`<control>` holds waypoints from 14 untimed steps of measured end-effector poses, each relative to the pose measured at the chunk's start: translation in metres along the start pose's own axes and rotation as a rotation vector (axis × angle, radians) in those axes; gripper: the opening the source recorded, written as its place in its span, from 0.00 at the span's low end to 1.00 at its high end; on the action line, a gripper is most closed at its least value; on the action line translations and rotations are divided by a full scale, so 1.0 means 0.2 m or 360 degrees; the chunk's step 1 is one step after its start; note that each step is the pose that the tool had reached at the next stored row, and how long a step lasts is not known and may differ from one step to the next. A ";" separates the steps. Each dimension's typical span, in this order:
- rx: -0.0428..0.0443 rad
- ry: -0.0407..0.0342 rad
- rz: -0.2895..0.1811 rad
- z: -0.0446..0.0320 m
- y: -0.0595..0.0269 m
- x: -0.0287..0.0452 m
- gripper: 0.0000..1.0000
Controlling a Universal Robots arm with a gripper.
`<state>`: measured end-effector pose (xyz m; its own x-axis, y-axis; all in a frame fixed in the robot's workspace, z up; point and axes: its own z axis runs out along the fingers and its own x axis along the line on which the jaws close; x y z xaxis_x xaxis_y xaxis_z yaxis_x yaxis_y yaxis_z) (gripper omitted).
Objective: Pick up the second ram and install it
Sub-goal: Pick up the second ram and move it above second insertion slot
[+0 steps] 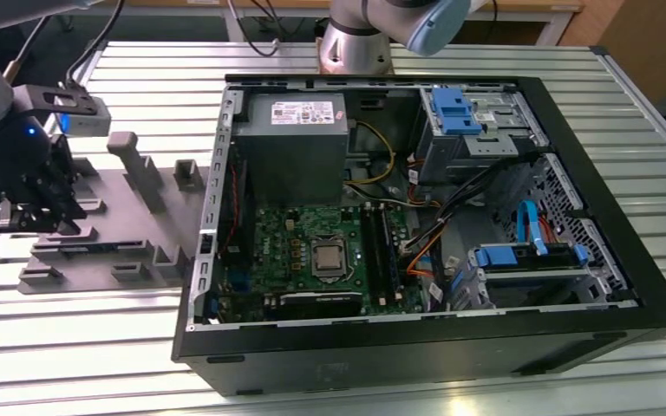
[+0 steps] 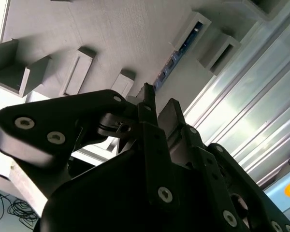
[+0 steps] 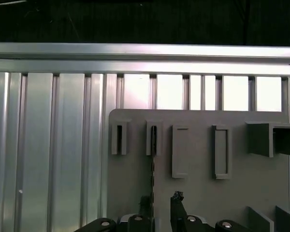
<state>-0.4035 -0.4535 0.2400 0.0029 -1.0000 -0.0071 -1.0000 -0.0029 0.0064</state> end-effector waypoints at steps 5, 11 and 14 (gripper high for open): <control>0.0008 0.0000 0.0000 0.031 0.005 0.002 0.31; 0.0010 0.0000 0.0000 0.062 0.008 0.003 0.38; 0.0010 0.0000 0.0000 0.086 0.016 0.006 0.38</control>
<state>-0.4069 -0.4546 0.2229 0.0027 -1.0000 -0.0070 -1.0000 -0.0027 0.0004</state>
